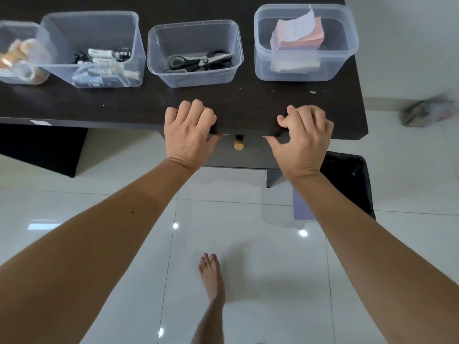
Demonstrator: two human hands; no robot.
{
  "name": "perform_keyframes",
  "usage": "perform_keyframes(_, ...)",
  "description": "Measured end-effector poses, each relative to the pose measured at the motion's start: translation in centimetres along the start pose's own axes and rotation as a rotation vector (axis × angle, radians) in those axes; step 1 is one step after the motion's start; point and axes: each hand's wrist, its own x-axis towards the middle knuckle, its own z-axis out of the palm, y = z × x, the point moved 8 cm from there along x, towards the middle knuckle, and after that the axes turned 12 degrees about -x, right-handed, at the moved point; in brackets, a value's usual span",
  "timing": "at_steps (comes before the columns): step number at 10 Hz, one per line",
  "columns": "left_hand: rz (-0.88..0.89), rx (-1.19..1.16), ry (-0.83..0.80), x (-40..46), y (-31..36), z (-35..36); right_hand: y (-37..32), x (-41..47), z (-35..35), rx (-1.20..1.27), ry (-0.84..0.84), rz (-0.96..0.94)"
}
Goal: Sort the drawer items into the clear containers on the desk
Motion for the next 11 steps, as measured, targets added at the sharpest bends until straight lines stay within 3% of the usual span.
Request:
perform_keyframes(2, -0.025, 0.006, -0.029, 0.8, 0.7, 0.0, -0.8, 0.0, 0.0, -0.095, 0.017, 0.007)
perform_keyframes(6, -0.163, -0.21, -0.169, 0.1, 0.4, -1.6, -0.1, 0.1, -1.1, 0.139, -0.198, 0.068)
perform_keyframes(9, -0.247, -0.23, -0.313, 0.8, 0.6, -2.0, -0.4, 0.7, -1.7, 0.167, -0.375, 0.091)
perform_keyframes(10, -0.272, -0.224, -0.378, 2.3, 0.5, -2.3, -0.7, 2.7, -2.4, 0.133, -0.398, -0.044)
perform_keyframes(11, -0.299, -0.322, -0.428, 1.1, 0.8, -2.7, -0.3, -0.4, -1.2, 0.108, -0.557, -0.099)
